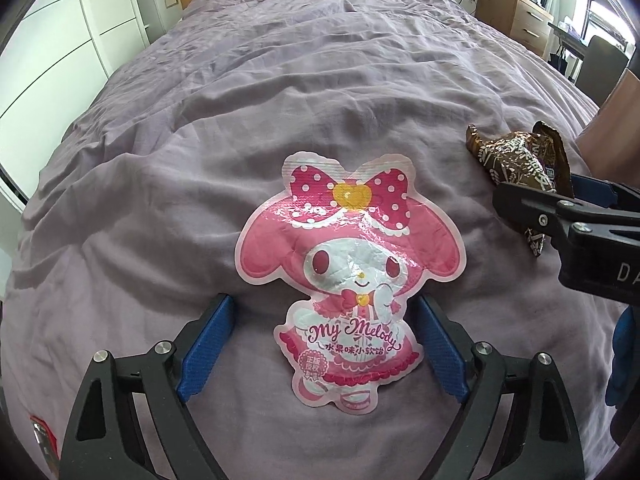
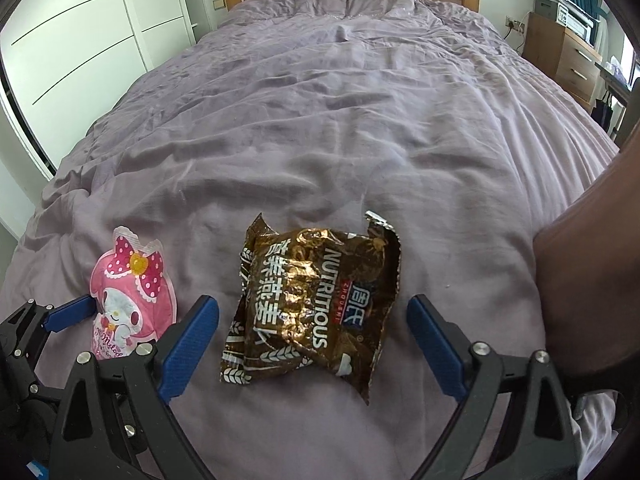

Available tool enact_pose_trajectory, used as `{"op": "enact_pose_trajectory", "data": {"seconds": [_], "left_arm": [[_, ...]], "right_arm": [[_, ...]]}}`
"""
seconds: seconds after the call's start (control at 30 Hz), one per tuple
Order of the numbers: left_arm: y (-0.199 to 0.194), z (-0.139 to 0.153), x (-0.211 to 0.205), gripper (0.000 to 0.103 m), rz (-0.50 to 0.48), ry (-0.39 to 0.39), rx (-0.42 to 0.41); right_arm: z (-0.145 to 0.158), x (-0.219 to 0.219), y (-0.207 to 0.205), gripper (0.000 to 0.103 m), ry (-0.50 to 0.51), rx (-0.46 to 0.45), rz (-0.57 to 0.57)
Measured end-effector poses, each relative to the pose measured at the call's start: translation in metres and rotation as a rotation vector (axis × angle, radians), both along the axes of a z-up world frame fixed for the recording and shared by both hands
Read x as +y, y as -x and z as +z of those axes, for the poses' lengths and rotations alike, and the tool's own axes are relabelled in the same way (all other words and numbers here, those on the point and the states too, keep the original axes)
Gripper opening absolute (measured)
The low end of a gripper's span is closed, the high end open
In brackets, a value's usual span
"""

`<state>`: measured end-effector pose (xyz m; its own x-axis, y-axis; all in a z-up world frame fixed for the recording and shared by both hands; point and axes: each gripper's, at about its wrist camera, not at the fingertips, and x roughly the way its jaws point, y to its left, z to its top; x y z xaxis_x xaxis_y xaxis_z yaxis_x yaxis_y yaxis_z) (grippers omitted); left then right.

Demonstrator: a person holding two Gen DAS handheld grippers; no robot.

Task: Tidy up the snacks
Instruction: 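Grasp the pink My Melody pouch with the left tool while the right tool grasps the brown oat bag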

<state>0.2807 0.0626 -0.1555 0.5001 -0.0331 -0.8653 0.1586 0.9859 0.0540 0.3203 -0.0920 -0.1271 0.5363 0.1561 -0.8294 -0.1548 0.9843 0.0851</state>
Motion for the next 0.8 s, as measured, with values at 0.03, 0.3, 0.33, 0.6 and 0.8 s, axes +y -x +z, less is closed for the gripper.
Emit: {"op": "enact_pose_trajectory", "data": {"seconds": [0.03,0.3,0.33,0.6,0.8], "left_arm": [[-0.001,-0.001,0.001,0.093,0.005,-0.004,0.0],[-0.005,-0.008,0.005,0.102,0.027,0.007,0.008],[-0.006,-0.008,0.005,0.102,0.028,0.006,0.006],[-0.009,-0.006,0.001,0.101,0.037,-0.018,0.04],[-0.007,0.0,-0.005,0.077,-0.003,-0.016,0.036]], "right_arm": [[-0.002,0.001,-0.001,0.103,0.007,0.002,0.003],[-0.011,0.007,-0.006,0.103,0.039,0.006,0.02],[-0.011,0.007,-0.007,0.103,0.041,0.006,0.022],[-0.009,0.002,-0.007,0.103,0.02,-0.005,0.03],[-0.005,0.001,-0.004,0.103,0.01,-0.014,0.048]]}}
